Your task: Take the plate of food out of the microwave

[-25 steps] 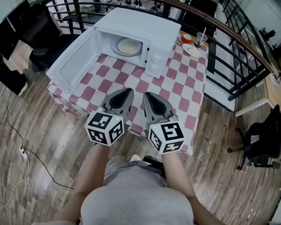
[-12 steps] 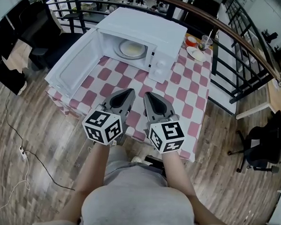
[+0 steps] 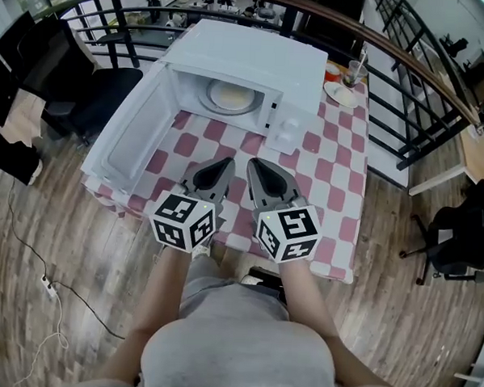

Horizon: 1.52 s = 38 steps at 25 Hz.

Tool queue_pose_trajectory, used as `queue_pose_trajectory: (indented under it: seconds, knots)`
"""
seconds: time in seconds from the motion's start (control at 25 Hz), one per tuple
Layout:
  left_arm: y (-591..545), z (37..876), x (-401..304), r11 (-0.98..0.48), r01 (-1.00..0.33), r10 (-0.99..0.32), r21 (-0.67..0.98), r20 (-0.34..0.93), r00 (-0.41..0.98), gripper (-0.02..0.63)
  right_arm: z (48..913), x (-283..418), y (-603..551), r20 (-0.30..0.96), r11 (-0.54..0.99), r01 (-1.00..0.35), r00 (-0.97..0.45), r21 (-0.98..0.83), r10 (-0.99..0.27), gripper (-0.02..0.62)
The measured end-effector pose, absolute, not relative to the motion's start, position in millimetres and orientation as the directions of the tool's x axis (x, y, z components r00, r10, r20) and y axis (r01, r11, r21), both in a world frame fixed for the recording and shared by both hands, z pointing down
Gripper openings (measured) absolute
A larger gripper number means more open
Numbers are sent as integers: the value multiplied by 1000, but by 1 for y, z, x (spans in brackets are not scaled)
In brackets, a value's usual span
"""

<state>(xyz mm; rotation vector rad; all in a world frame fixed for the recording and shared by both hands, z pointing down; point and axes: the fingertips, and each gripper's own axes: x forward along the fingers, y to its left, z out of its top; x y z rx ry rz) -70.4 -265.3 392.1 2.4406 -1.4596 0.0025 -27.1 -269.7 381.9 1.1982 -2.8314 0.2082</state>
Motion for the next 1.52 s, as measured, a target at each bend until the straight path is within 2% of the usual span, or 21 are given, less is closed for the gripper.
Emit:
queue_pose_trajectory:
  seconds: [0.56,0.6,0.64,0.88,1.16,1.52]
  knots:
    - [-332,401,-123,-523,-789,-802,323,126,584,6,390,-71,-319,149,573,-817,-576,-65,-804,28]
    - [-337,402,-124,-535,-774,-792,338,118,599,43,391,-73,-322,150,563,-824,-566,-65,-811,28]
    - [-341,402,-126,-545,-760,-782,354,113,613,119,391,-76,-325,151,554,-830,-557,-66,-817,28]
    - [-362,414,-141,-525,-701,-762,483,99,639,269,398,-81,-337,171,490,-869,-495,-74,-852,28]
    - [-382,434,-152,-469,-646,-756,602,105,646,268,406,-81,-347,200,453,-889,-456,-66,-867,28]
    - [-409,459,-156,-356,-625,-790,695,134,599,268,414,-82,-365,233,484,-873,-483,-55,-844,28]
